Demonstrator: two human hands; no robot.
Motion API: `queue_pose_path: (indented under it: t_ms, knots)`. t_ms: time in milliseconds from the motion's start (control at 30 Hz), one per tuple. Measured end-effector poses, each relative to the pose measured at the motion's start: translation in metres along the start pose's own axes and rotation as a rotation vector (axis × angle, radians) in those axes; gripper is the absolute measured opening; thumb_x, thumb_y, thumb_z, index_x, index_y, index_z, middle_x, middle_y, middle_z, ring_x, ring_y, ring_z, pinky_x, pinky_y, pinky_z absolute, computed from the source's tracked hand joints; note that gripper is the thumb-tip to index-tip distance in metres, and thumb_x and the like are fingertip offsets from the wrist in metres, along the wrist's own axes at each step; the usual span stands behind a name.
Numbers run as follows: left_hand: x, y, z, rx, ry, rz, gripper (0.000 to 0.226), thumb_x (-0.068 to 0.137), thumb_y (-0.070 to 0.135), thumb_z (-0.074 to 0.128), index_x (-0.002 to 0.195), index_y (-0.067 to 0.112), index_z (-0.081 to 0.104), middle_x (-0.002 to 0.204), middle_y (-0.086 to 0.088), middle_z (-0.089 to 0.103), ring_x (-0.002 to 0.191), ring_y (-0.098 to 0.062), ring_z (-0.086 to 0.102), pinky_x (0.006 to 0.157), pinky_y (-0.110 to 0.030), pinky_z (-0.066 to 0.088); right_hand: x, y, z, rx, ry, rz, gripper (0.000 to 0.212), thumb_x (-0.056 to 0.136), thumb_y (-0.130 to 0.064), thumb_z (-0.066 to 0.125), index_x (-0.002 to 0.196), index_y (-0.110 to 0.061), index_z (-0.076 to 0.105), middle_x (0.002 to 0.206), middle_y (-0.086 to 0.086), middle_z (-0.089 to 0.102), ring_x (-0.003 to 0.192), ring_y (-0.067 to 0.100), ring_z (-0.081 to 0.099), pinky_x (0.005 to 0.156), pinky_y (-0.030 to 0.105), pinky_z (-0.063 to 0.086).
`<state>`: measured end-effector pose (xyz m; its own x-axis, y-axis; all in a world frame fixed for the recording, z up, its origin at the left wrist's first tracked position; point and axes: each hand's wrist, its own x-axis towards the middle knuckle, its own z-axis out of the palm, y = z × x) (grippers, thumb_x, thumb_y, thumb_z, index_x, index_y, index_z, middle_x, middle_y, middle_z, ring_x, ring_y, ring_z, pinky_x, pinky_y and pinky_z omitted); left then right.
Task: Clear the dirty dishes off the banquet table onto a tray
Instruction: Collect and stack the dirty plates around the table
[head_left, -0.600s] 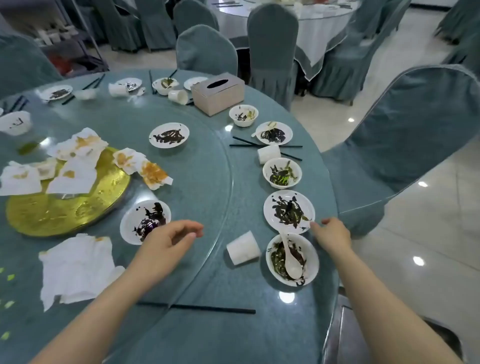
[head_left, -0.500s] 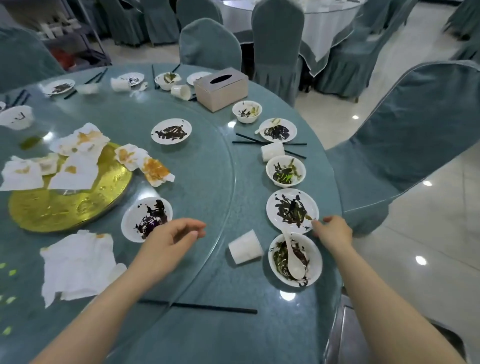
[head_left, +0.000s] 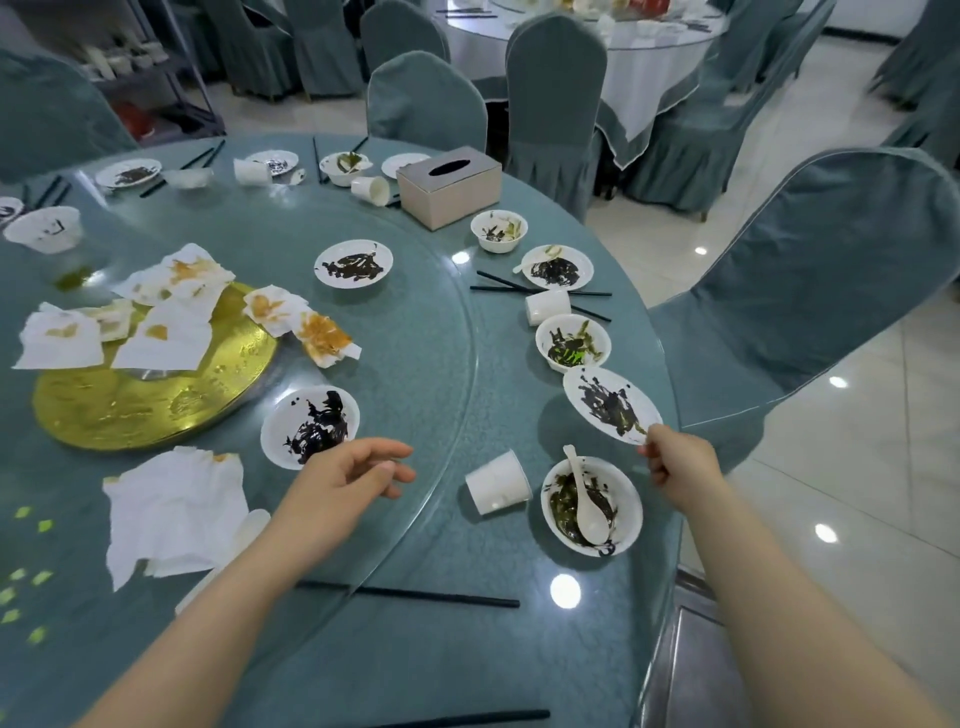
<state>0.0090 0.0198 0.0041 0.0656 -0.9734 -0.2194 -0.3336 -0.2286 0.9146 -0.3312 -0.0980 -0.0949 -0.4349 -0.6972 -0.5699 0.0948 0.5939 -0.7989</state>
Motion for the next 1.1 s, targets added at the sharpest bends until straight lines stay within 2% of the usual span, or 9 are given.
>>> queue_pose_path:
  t_ms: [167,367,467,567,700,833,933,1100]
  knots:
    - [-0.026,0.000,-0.007,-0.033,-0.009,-0.016,0.023,0.095,0.003,0.048,0.105,0.016,0.065,0.087,-0.005,0.073,0.069,-0.013,0.064,0.070,-0.024,0.050,-0.047,-0.011,-0.008,0.029,-0.066,-0.026,0.016,0.081,-0.001,0.049,0.068,-0.011,0.048,0.059,0.008,0.054,0.041,0.011,0.028,0.036,0.013,0.020]
    - [-0.070,-0.009,-0.027,-0.120,-0.019,-0.011,0.023,0.096,0.007,0.049,0.111,0.018,0.061,0.070,-0.005,0.072,0.052,-0.011,0.057,0.055,-0.018,0.048,-0.141,0.001,0.007,0.009,-0.272,-0.134,0.015,0.084,0.003,0.048,0.079,-0.009,0.056,0.050,0.006,0.052,0.042,0.011,0.030,0.035,0.016,0.023]
    - [-0.097,-0.023,-0.038,-0.161,-0.018,-0.023,0.025,0.096,0.011,0.049,0.118,0.021,0.055,0.065,-0.008,0.071,0.045,-0.012,0.053,0.049,-0.018,0.045,-0.193,0.015,0.025,-0.045,-0.349,-0.210,0.017,0.084,0.004,0.048,0.083,-0.009,0.059,0.049,0.005,0.052,0.037,0.008,0.033,0.034,0.017,0.024]
    - [-0.128,-0.045,-0.051,-0.193,0.017,-0.063,0.029,0.099,0.021,0.046,0.125,0.032,0.044,0.062,-0.011,0.069,0.042,-0.016,0.051,0.046,-0.020,0.043,-0.240,0.034,0.046,-0.090,-0.473,-0.257,0.017,0.083,0.003,0.050,0.087,-0.010,0.061,0.053,0.006,0.055,0.041,0.009,0.038,0.039,0.018,0.027]
    - [-0.179,-0.073,-0.080,-0.261,0.117,-0.131,0.024,0.100,0.030,0.039,0.123,0.035,0.047,0.059,-0.015,0.067,0.039,-0.018,0.051,0.044,-0.020,0.042,-0.295,0.062,0.084,-0.169,-0.663,-0.319,0.019,0.084,0.002,0.055,0.093,-0.013,0.062,0.059,0.006,0.058,0.047,0.009,0.045,0.045,0.019,0.034]
    - [-0.234,-0.092,-0.114,-0.279,0.234,-0.196,0.019,0.100,0.022,0.042,0.110,0.020,0.058,0.057,-0.017,0.066,0.040,-0.021,0.056,0.042,-0.019,0.039,-0.340,0.085,0.121,-0.195,-0.863,-0.278,0.021,0.085,0.002,0.053,0.094,-0.014,0.064,0.060,0.005,0.057,0.049,0.011,0.043,0.047,0.018,0.033]
    - [-0.275,-0.102,-0.127,-0.298,0.347,-0.237,0.019,0.099,0.018,0.044,0.109,0.027,0.057,0.061,-0.017,0.069,0.045,-0.022,0.062,0.042,-0.017,0.040,-0.365,0.100,0.139,-0.222,-1.008,-0.240,0.024,0.084,0.004,0.051,0.098,-0.011,0.064,0.065,0.007,0.060,0.049,0.009,0.047,0.051,0.020,0.032]
    - [-0.349,-0.122,-0.127,-0.340,0.601,-0.308,0.028,0.098,0.010,0.043,0.113,0.032,0.053,0.059,-0.017,0.068,0.043,-0.021,0.061,0.040,-0.019,0.040,-0.409,0.135,0.160,-0.356,-1.249,-0.244,0.021,0.087,-0.001,0.055,0.101,-0.014,0.065,0.065,0.005,0.063,0.052,0.010,0.048,0.051,0.020,0.032]
